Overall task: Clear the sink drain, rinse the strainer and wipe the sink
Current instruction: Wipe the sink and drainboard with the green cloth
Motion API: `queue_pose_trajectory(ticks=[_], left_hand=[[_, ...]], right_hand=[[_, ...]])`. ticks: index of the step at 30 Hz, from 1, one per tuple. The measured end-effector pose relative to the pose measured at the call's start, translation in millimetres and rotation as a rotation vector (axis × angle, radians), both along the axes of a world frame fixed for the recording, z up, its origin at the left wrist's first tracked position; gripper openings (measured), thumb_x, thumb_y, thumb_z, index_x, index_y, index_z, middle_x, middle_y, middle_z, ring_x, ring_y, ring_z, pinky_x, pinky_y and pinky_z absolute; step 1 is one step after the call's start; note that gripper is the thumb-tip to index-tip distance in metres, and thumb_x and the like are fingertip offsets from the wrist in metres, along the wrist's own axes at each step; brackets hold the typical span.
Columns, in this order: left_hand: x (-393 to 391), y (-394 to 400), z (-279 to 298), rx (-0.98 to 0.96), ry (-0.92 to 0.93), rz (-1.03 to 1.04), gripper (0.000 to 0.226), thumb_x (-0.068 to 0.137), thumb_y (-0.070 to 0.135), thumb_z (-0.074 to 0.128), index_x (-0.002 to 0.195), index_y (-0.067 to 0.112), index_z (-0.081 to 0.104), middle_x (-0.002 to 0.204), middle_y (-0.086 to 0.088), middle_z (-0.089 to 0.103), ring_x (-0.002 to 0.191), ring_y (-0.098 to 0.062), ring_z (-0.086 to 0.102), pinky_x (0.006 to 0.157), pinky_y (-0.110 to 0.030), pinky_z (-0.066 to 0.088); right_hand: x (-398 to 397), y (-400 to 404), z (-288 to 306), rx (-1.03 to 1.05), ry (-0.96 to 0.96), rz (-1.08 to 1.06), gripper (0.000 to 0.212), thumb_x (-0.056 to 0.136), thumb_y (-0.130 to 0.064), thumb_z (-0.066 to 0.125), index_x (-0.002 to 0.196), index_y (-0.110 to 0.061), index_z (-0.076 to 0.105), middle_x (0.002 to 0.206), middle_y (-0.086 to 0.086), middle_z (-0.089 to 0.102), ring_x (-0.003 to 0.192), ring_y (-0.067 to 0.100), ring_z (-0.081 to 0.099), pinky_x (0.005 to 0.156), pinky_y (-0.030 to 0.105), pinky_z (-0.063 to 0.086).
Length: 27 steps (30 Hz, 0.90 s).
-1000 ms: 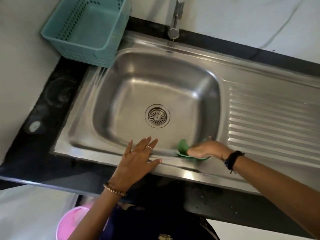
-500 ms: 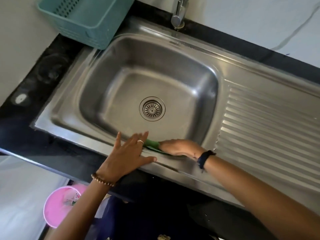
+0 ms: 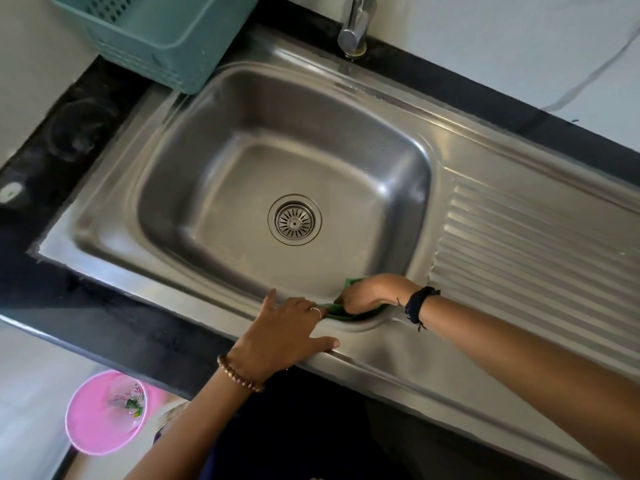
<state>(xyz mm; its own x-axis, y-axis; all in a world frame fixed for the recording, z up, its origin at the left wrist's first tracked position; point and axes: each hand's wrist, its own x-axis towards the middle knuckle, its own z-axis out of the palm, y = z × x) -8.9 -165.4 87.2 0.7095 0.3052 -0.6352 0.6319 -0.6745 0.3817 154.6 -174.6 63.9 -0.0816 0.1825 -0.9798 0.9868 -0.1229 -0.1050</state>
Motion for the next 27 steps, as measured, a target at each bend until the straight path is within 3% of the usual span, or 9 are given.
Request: queue_pose_trajectory(ticks=[2,6,10,13,16,18,21,25,27], left_hand=[[3,3,1,-0.036,0.012,-0.001,0.06,0.087,0.061,0.038,0.139,0.032,0.033,0.142,0.006,0.044,0.135,-0.012,0.033,0.114,-0.048,0.015],[17,15,-3,-0.231,0.014,-0.007,0.06,0.085,0.057,0.046,0.138,0.033,0.035,0.137,0.002,0.049,0.128,-0.019,0.043,0.106,-0.041,0.03],[40,16,-12,-0.463,-0.052,0.054,0.063,0.088,0.051,0.05,0.142,0.023,0.033,0.148,-0.001,0.038,0.135,-0.017,0.035,0.113,-0.033,0.026],[56,11,-13,-0.484,-0.105,0.058,0.057,0.089,0.047,0.051,0.135,0.015,0.042,0.139,-0.007,0.047,0.129,-0.021,0.042,0.108,-0.035,0.033],[66,3,-16,-0.464,-0.114,0.077,0.052,0.088,0.047,0.052,0.116,0.004,0.049,0.12,-0.015,0.058,0.11,-0.029,0.054,0.093,-0.04,0.043],[69,1,-17,-0.465,-0.119,0.104,0.05,0.087,0.048,0.053,0.114,0.007,0.049,0.116,-0.013,0.06,0.105,-0.029,0.057,0.09,-0.041,0.046],[71,3,-18,-0.467,-0.14,0.104,0.051,0.087,0.047,0.053,0.119,0.008,0.048,0.119,-0.012,0.059,0.107,-0.028,0.057,0.091,-0.041,0.046],[69,7,-22,-0.52,-0.134,0.139,0.056,0.085,0.05,0.054,0.129,0.016,0.045,0.131,-0.005,0.055,0.118,-0.024,0.053,0.099,-0.04,0.043],[69,9,-27,-0.541,-0.152,0.16,0.057,0.084,0.05,0.056,0.132,0.022,0.042,0.134,-0.002,0.053,0.12,-0.022,0.051,0.099,-0.031,0.041]], right_hand=[[6,-1,1,0.013,-0.001,0.0,0.041,0.098,-0.018,0.026,0.13,-0.008,0.05,0.131,0.013,0.054,0.115,0.03,0.052,0.098,0.037,0.039],[22,7,2,0.051,-0.194,0.17,0.044,0.1,-0.026,0.03,0.139,-0.007,0.039,0.147,0.011,0.039,0.131,0.032,0.04,0.107,0.042,0.033],[66,35,10,0.186,-0.461,0.344,0.045,0.097,-0.036,0.033,0.137,-0.017,0.042,0.152,0.006,0.031,0.143,0.032,0.016,0.116,0.052,0.01],[75,40,12,0.268,-0.508,0.406,0.036,0.096,-0.023,0.037,0.128,-0.018,0.052,0.14,0.004,0.049,0.135,0.026,0.037,0.115,0.044,0.018],[56,23,18,0.298,-0.328,0.47,0.034,0.095,-0.019,0.039,0.123,-0.017,0.056,0.133,0.004,0.056,0.124,0.027,0.049,0.102,0.036,0.034],[49,8,23,0.312,-0.198,0.381,0.033,0.093,-0.021,0.039,0.118,-0.016,0.06,0.128,0.006,0.059,0.12,0.029,0.052,0.098,0.034,0.038],[52,1,28,0.357,-0.173,0.32,0.03,0.092,-0.02,0.04,0.112,-0.018,0.063,0.123,0.006,0.063,0.12,0.025,0.054,0.107,0.037,0.03],[91,48,31,0.342,-0.335,0.361,0.03,0.094,-0.015,0.037,0.114,-0.015,0.059,0.129,0.007,0.059,0.122,0.026,0.051,0.107,0.04,0.027],[117,76,32,0.394,-0.407,0.401,0.03,0.094,-0.013,0.037,0.112,-0.015,0.06,0.126,0.005,0.061,0.12,0.023,0.052,0.111,0.039,0.021]])
